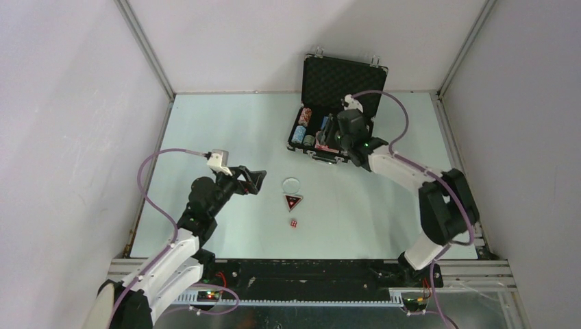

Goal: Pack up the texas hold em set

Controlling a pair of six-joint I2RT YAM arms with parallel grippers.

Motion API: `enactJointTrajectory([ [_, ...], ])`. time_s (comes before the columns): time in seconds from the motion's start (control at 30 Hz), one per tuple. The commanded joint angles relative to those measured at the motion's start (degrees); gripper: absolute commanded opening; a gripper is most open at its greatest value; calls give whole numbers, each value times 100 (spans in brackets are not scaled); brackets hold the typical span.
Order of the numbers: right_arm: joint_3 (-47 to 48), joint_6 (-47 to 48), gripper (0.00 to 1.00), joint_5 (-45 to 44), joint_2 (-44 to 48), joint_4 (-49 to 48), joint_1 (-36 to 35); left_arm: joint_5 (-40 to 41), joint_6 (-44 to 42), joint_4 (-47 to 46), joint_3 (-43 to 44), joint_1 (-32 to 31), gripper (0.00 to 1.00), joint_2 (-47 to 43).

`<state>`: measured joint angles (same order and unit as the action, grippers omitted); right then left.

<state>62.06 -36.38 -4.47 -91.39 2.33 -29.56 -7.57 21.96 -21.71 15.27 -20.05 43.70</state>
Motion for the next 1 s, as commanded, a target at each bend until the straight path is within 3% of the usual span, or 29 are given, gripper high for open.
enactJointTrajectory([
  [0.0, 962, -503, 18, -151, -586, -787, 102, 29, -130, -146, 13, 11, 100, -73],
  [0.33, 2053, -1743, 17, 24, -2156, -1068, 333, 23, -115, -198, 29, 12, 100, 7],
  [0.6, 2910, -2027, 22, -339, -2899, -962, 368, 201, -118, -101, 21, 14, 100, -112],
  [0.97, 2681, -2319, 31, -691, -3053, -830, 343, 170, -107, -84, 13, 10, 100, -142],
])
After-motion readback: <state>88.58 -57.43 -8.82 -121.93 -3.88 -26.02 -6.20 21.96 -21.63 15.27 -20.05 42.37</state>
